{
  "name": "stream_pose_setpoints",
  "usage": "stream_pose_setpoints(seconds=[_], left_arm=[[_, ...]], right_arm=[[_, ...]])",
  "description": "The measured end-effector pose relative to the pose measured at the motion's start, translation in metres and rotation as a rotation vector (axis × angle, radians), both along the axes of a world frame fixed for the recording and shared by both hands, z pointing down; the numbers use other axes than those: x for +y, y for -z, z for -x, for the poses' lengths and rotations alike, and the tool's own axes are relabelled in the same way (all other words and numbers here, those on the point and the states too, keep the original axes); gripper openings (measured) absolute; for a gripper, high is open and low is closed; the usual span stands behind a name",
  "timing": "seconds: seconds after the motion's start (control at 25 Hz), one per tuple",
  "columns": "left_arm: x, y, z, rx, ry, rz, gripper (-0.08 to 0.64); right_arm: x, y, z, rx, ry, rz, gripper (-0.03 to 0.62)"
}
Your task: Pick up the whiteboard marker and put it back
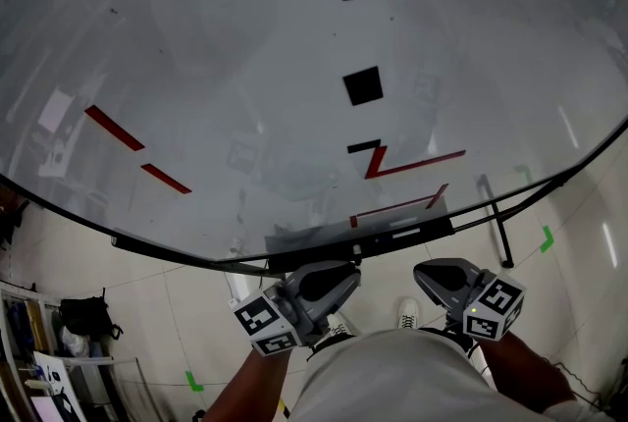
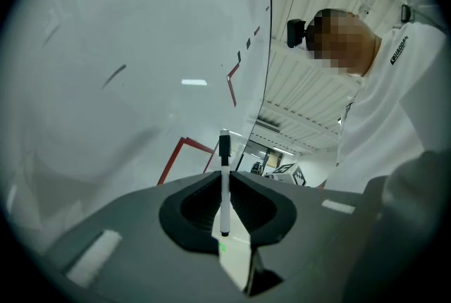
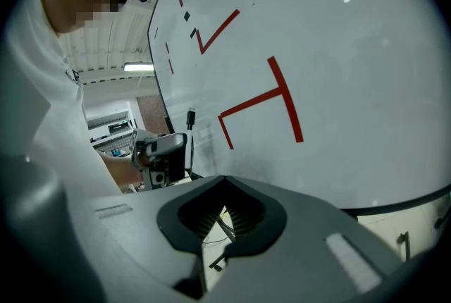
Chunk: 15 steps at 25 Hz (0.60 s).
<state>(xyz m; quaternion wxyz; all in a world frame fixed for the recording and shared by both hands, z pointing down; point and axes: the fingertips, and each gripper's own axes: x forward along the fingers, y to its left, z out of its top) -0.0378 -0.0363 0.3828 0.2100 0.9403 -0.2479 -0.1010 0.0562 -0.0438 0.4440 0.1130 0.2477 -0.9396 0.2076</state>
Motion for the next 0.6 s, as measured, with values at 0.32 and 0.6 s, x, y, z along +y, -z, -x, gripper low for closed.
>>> stream_pose_setpoints(seconds=[0.32,0.6], left_arm=[[-0.002,-0.007,0.001,-0.039,0.002,0.002,0.055],[-0.003,-0.011,-0.002,-0.159,0.004,-0.053,0.055]], right_arm=[[-0.001,-0.002,0.000,-0.001,0.002,0.005,0.002],[-0.003,-0.004,0.000,0.002,-0.002,0.013,0.002]])
